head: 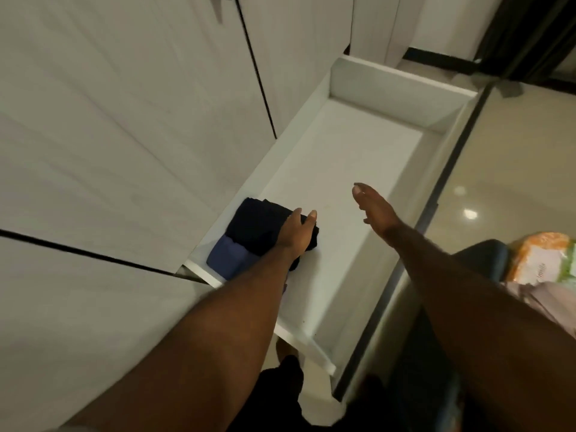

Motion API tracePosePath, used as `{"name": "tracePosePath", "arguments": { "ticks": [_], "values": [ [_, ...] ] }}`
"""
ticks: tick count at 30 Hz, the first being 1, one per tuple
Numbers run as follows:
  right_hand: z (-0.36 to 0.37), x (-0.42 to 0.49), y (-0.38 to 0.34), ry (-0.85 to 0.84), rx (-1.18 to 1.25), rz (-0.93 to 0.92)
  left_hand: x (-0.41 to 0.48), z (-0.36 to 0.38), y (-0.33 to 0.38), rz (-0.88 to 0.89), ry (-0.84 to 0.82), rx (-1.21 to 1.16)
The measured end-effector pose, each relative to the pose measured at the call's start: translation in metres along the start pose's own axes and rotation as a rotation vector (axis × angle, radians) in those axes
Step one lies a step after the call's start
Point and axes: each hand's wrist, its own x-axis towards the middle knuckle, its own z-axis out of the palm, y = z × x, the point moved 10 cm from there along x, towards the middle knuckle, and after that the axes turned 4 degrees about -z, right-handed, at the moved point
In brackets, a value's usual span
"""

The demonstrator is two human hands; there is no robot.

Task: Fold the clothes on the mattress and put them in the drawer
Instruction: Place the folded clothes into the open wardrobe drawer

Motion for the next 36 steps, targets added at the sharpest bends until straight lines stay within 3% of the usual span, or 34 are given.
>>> {"name": "tracePosePath", "arguments": {
  "ticks": [5, 12, 20, 29, 36],
  "values": [
    [-0.067, -0.067, 0.002, 0.051, 0.138, 0.045, -0.05, 0.042, 0.052, 0.046, -0.114, -0.03],
    [-0.141, -0.155, 0.029, 0.164, 0.23, 0.107, -0.116, 0.103, 0.119, 0.195, -0.161, 0.013],
    [-0.208, -0.225, 0.086, 0.287, 0.326, 0.173, -0.174, 0.18, 0.149, 0.285, -0.177, 0.093],
    [-0.254, -0.303, 0.149, 0.351, 0.444, 0.242, -0.225, 0.262, 0.147, 0.301, -0.257, 0.223],
    [-0.292, -0.368, 0.225, 0.447, 0.433, 0.346, -0.252, 0.358, 0.109, 0.203, -0.385, 0.311]
  ]
}}
